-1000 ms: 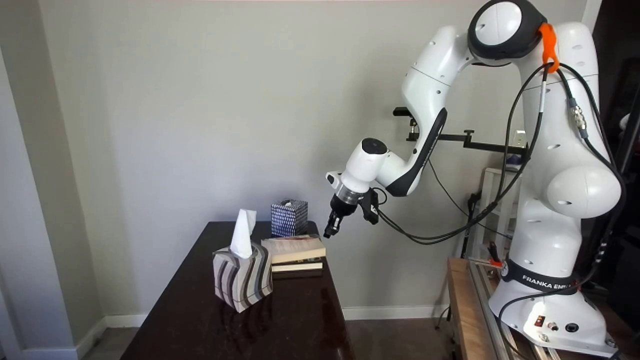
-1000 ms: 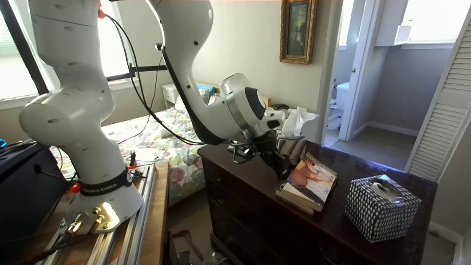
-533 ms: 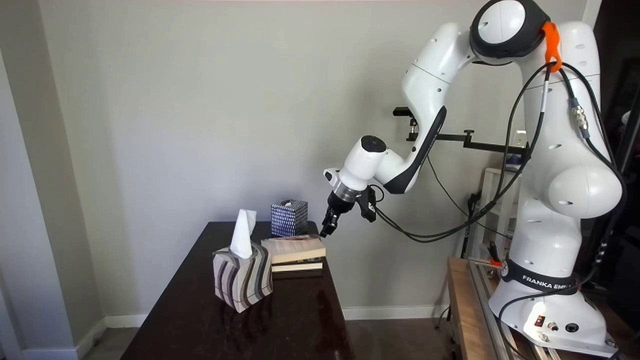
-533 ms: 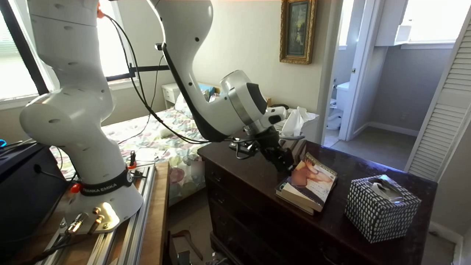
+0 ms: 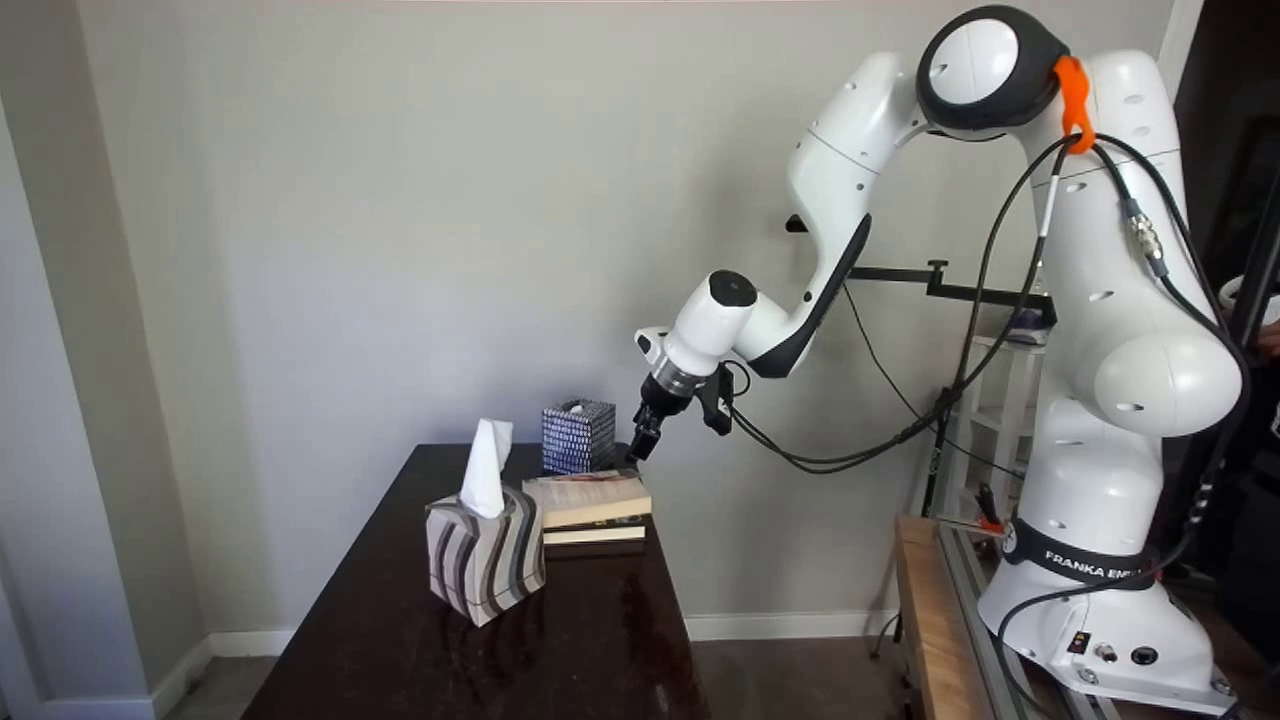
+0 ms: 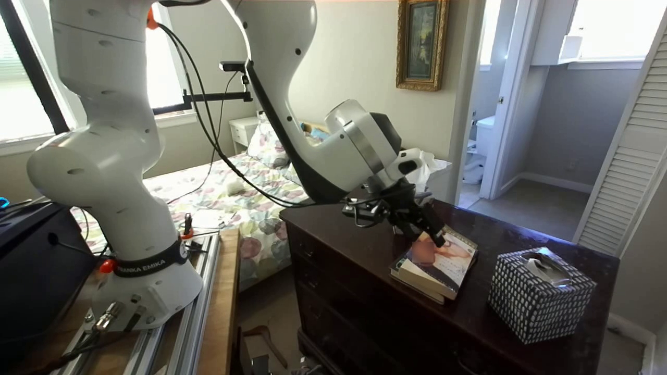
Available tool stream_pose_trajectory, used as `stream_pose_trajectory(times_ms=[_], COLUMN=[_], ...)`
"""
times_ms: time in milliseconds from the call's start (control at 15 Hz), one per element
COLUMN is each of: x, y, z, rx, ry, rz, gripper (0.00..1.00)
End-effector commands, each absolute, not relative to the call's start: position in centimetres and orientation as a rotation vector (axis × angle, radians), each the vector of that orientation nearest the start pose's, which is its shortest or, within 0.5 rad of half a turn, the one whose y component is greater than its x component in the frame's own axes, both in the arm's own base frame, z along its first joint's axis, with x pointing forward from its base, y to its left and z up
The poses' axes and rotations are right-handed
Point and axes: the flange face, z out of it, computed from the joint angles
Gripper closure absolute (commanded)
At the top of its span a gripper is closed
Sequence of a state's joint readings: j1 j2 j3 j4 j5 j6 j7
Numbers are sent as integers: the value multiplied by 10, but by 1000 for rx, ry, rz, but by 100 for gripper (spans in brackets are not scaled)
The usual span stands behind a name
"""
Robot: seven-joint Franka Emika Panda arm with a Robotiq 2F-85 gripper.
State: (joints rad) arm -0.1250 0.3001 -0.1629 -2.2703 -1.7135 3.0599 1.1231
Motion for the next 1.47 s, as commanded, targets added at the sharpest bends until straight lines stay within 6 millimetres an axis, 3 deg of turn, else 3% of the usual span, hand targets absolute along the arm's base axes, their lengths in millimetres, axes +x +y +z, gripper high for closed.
stream_pose_trajectory(times_ms=[0,67,133,333,800,1400], x=[524,528,533,543,542,536], y=[-76,-77,-79,-77,-67,-64], z=[203,196,190,173,133,134], rx=[-3367,-3373,-3373,-3368,-3331,-3302], ry=[-547,-558,-571,-592,-601,-604], rz=[-845,-846,-853,-860,-764,-732], gripper=[0,25,28,49,98,99])
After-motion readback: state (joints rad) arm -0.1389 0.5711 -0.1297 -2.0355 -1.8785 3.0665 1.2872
